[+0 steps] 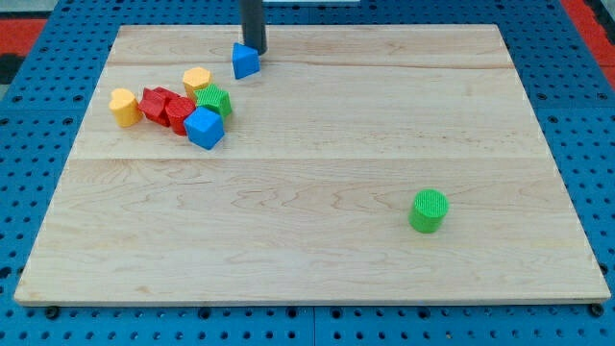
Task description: Move the arm towards the green circle
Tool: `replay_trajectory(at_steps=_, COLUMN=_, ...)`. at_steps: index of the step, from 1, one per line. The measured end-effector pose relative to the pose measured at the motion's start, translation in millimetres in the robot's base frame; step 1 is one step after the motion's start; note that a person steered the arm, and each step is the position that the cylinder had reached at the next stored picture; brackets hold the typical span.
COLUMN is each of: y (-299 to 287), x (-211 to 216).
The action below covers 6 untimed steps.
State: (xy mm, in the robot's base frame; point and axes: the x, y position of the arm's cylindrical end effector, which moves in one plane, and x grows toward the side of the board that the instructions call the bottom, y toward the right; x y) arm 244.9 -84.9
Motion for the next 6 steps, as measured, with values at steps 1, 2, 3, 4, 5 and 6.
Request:
replay_trajectory(at_steps=1, y=-17, x=20)
replay_trajectory(at_steps=2, y=-34, x=42)
replay_trajectory(at_steps=3, y=-10, x=58)
replay_trajectory(at_steps=4, y=26, x=60)
replay_trajectory(at_steps=5, y=48, x=60)
replay_trajectory(at_steps=6, y=65, x=65)
